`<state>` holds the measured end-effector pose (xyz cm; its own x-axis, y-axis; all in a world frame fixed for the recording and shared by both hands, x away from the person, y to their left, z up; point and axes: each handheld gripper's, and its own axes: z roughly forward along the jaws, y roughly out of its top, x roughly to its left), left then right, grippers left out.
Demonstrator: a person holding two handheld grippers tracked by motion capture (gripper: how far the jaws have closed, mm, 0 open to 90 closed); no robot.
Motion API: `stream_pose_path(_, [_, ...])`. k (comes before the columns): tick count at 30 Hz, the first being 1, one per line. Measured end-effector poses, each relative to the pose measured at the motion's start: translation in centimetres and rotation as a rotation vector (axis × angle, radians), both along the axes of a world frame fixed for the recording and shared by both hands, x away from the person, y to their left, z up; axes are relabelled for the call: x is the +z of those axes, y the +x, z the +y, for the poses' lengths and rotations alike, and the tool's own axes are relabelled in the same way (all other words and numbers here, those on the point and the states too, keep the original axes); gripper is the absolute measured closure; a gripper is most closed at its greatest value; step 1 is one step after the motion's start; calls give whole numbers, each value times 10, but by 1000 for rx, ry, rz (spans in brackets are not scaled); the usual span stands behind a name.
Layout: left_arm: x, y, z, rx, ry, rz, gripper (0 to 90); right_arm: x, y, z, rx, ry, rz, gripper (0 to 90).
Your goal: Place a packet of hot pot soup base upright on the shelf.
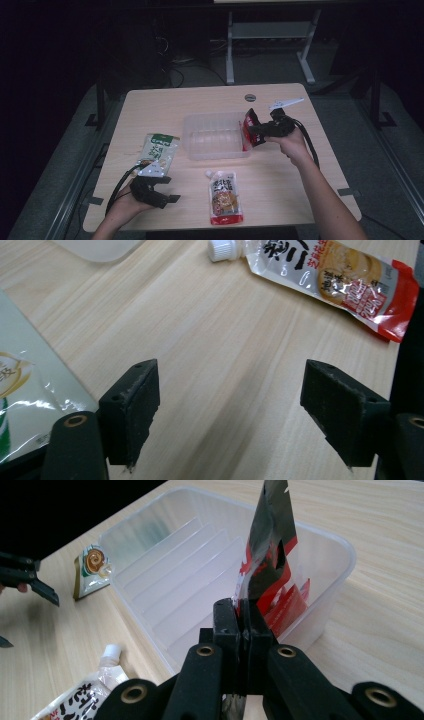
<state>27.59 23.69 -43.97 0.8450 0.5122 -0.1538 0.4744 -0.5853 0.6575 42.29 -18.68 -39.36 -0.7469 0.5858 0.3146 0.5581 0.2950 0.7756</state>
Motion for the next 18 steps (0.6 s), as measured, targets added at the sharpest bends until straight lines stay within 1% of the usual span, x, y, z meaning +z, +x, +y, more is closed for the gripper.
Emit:
stream_pose_path(4, [0, 0, -2, -8, 3, -1, 238, 1, 0, -2, -8, 6, -2, 855])
stream_pose_path(5, [0, 1, -2, -12, 6, -4, 238, 2, -2, -3, -16, 15, 1, 820])
stream_pose_path(8, [0, 3, -4, -18, 5, -5, 238, 4, -4, -5, -24, 19, -5, 767])
stream_pose_path(10, [0, 3, -5, -17, 0, 1, 238, 6, -5, -5, -29, 23, -11, 686])
stream_pose_path(12, [0, 5, -6, -18, -1, 3, 238, 8, -7, -5, -29, 25, -4, 588])
stream_pose_path(13, [0, 5, -6, -17, -3, 8, 238, 9, -8, -5, -28, 20, -7, 531])
stream_pose_path(15, [0, 6, -7, -20, -10, 11, 238, 11, -10, -5, -37, 10, -15, 453])
stream_pose_path(18, [0, 8, -8, -21, -11, 19, 238, 15, -15, -6, -53, -8, -41, 398])
